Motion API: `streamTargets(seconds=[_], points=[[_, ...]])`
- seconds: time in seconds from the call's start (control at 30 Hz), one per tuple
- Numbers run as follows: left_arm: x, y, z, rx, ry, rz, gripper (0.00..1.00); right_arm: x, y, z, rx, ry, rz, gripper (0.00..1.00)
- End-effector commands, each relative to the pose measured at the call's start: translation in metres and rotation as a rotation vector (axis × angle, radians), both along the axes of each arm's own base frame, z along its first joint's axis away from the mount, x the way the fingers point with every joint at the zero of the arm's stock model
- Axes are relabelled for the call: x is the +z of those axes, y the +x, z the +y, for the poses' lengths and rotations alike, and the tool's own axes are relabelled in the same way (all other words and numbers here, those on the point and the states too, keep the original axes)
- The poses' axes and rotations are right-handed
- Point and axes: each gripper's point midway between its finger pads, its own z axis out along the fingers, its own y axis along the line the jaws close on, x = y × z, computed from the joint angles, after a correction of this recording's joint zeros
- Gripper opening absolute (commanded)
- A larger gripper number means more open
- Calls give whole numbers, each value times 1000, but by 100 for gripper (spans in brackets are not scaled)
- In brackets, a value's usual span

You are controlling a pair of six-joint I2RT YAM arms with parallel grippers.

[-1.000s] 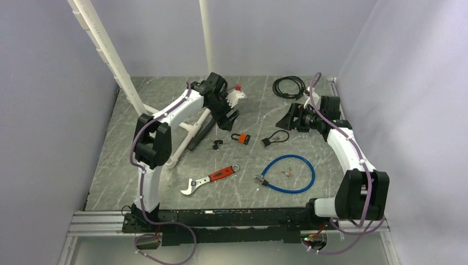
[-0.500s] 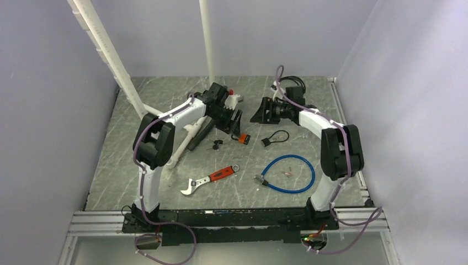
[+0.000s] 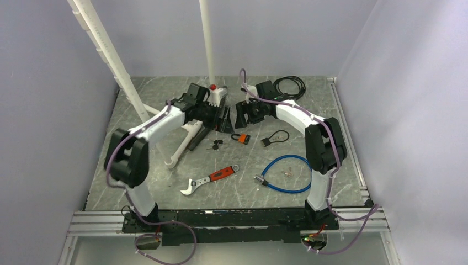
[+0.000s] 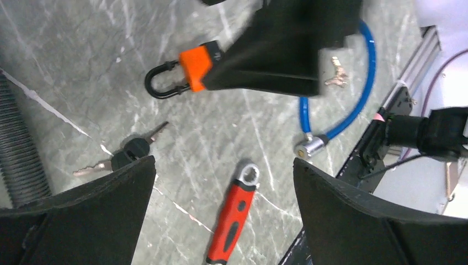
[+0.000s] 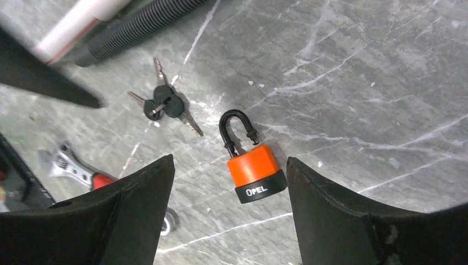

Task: Lock with the key
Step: Place the lock at the center of the board.

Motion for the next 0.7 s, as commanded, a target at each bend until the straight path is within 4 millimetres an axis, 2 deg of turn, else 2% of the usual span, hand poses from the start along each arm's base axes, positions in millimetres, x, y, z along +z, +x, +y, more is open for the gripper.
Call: streamTargets(seconds=[0.0, 0.3, 0.47, 0.67], points=[[63, -5, 4, -24, -80, -259, 99, -15, -6, -2, 70, -178, -46, 77], [73, -15, 27, 38, -43, -388, 99, -51, -21, 8, 150, -331, -1, 79], [75, -15, 34, 67, -33, -430, 100, -68, -26, 4, 171, -429, -20, 78], [69, -14, 37, 33, 11, -435, 100, -71, -28, -4, 185, -486, -23, 76]])
